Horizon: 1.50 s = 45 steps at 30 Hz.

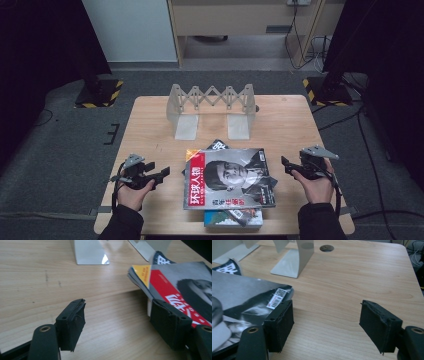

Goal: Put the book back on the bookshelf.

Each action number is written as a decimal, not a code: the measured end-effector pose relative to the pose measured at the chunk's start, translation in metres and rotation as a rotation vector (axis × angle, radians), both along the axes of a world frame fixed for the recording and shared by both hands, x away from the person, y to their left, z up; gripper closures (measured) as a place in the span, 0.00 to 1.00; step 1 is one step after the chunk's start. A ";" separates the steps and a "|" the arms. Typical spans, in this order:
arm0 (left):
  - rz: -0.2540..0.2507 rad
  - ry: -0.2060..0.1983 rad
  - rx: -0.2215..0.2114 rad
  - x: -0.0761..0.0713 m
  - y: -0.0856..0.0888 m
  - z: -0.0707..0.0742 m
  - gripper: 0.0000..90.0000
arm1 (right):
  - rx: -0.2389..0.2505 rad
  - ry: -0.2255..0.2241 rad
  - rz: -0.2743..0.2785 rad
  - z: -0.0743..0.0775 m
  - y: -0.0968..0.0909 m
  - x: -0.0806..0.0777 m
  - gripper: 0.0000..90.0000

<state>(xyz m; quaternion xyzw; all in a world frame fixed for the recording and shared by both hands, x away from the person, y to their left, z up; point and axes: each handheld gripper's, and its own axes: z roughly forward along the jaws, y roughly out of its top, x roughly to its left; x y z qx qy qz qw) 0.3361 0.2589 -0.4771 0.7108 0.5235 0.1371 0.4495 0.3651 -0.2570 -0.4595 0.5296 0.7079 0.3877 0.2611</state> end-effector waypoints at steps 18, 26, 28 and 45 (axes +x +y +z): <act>-0.127 0.047 -0.043 -0.025 -0.037 -0.004 0.31 | 0.022 0.007 0.116 0.009 0.040 -0.006 0.28; -0.164 0.090 -0.069 -0.029 -0.049 -0.009 0.31 | 0.021 0.023 0.152 0.003 0.052 -0.007 0.28; -0.173 0.103 -0.073 -0.030 -0.052 -0.011 0.31 | 0.018 0.030 0.161 0.000 0.056 -0.007 0.28; -0.245 0.174 -0.112 -0.024 -0.072 -0.026 0.29 | 0.017 0.078 0.220 -0.016 0.072 -0.010 0.28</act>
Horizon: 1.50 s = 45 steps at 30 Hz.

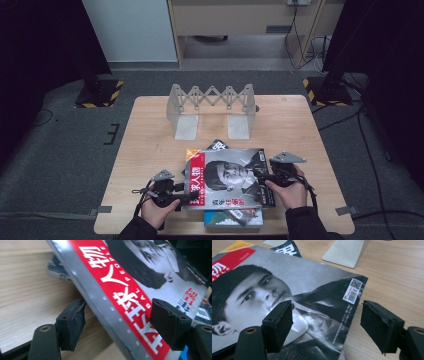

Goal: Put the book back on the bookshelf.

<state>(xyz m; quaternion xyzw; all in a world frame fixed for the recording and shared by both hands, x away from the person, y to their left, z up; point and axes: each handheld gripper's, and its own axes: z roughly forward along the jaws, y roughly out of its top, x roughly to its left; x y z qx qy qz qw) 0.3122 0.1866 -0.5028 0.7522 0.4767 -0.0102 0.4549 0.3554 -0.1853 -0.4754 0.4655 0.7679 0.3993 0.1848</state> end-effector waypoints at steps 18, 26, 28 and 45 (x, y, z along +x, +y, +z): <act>-0.035 0.062 -0.085 0.002 -0.005 0.000 0.43 | -0.009 0.019 0.030 -0.012 0.009 -0.001 0.28; -0.016 -0.016 -0.185 -0.003 -0.003 0.022 0.62 | 0.013 0.013 0.028 -0.015 0.011 -0.001 0.28; -0.033 -0.008 -0.194 0.002 -0.005 0.021 0.62 | 0.015 0.008 0.029 -0.016 0.011 -0.001 0.28; -0.039 0.089 -0.231 0.018 -0.006 0.029 0.85 | 0.031 0.012 0.020 -0.013 0.007 -0.001 0.31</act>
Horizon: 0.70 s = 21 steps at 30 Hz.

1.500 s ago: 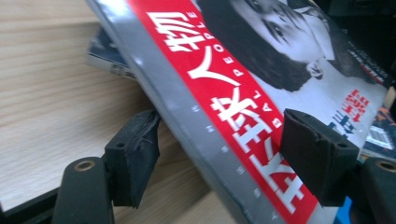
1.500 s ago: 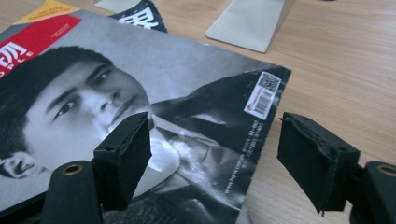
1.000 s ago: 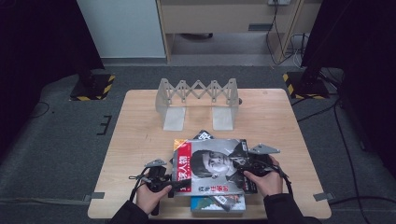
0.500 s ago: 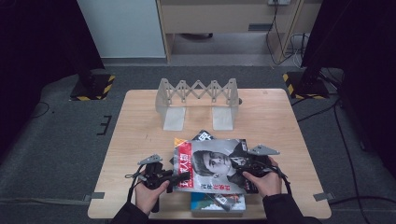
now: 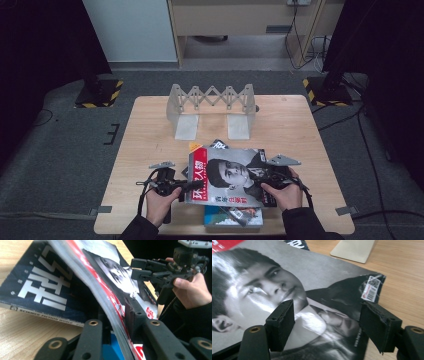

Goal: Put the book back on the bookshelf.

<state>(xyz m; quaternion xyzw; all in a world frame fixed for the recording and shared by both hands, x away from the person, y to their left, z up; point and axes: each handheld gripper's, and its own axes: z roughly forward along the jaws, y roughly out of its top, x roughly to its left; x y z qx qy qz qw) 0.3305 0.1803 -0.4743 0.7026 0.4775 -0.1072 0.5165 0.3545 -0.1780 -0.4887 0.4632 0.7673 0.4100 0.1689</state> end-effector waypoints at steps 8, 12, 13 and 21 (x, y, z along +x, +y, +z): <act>0.004 -0.018 -0.014 0.008 -0.002 0.025 0.93 | 0.013 -0.022 -0.082 0.006 -0.029 0.003 0.31; 0.003 -0.025 -0.018 0.011 -0.005 0.034 0.94 | 0.002 -0.023 -0.126 0.005 -0.044 0.005 0.31; 0.003 -0.025 -0.018 0.011 -0.005 0.034 0.95 | 0.002 -0.023 -0.126 0.005 -0.044 0.005 0.31; -0.009 -0.069 -0.035 0.016 -0.012 0.060 0.95 | -0.027 -0.007 -0.199 0.000 -0.071 0.008 0.30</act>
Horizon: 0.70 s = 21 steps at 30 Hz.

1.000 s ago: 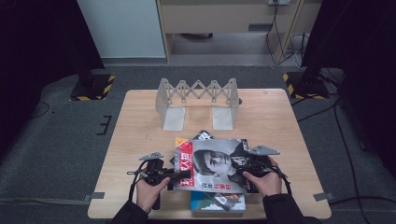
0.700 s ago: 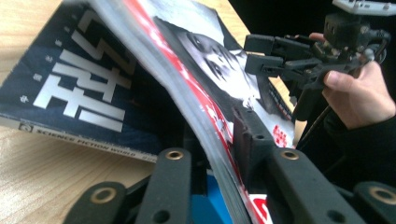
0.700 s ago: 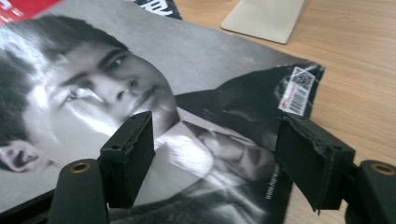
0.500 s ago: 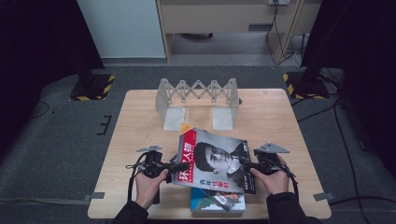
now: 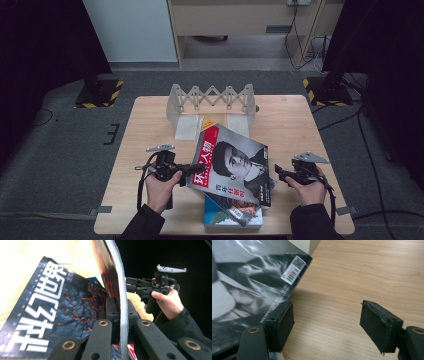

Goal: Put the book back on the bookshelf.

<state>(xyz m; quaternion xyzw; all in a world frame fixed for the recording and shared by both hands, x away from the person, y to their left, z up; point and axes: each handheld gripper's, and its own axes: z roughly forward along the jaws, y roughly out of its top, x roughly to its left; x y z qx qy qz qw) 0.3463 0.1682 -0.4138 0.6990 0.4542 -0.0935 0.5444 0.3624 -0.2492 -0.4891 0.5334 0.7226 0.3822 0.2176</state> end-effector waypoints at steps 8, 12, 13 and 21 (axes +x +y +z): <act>-0.027 -0.023 -0.066 0.003 -0.011 0.020 0.95 | -0.011 0.015 -0.026 -0.004 -0.014 0.002 0.30; -0.040 -0.041 -0.055 0.004 -0.024 0.028 0.95 | -0.025 0.023 -0.053 -0.006 -0.024 0.002 0.30; -0.043 -0.045 -0.065 0.006 -0.030 0.031 0.95 | -0.032 0.029 -0.067 -0.008 -0.029 0.002 0.30; -0.062 -0.050 -0.078 0.011 -0.042 0.046 0.95 | -0.040 0.053 -0.091 -0.015 -0.043 0.006 0.29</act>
